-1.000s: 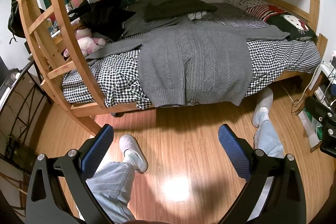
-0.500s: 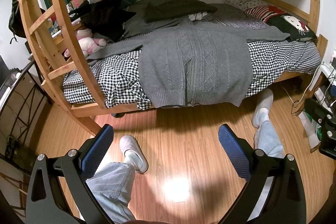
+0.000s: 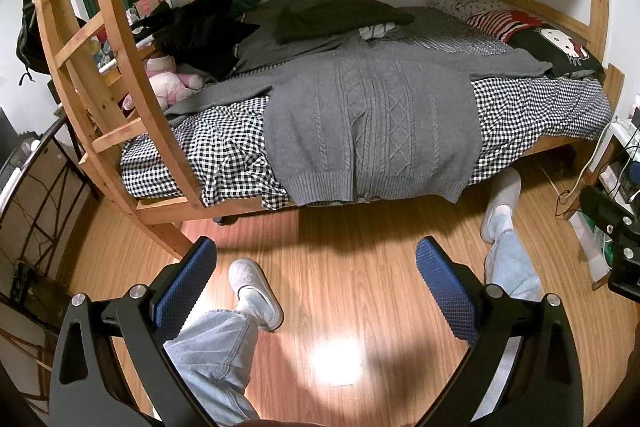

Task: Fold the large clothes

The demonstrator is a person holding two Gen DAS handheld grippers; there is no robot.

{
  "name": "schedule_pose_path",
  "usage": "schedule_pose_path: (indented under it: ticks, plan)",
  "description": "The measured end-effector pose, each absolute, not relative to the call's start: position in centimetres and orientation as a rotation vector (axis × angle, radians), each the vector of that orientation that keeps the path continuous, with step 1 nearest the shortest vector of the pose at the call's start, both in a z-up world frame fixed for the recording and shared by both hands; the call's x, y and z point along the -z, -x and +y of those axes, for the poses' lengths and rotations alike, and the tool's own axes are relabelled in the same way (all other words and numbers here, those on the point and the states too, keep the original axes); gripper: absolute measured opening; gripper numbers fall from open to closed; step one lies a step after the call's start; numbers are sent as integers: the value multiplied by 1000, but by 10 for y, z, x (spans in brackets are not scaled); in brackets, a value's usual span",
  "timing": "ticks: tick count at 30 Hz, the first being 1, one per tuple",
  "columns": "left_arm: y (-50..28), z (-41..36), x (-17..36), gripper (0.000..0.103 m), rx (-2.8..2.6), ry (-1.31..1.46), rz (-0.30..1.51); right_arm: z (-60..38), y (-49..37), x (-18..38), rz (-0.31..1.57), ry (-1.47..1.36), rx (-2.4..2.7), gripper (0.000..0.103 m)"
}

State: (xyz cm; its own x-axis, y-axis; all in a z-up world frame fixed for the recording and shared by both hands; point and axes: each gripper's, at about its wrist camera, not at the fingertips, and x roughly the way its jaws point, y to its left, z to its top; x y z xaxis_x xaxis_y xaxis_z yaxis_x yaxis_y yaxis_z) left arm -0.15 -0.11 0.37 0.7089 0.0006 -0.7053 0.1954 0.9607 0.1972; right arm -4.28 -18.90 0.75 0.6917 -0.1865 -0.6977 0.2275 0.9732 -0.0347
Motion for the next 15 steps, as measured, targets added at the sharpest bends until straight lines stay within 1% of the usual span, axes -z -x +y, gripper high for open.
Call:
schedule_pose_path:
  ticks: [15]
  plan:
    - [3, -2, -4, 99, 112, -272, 775, -188, 43, -7, 770, -58, 226, 100]
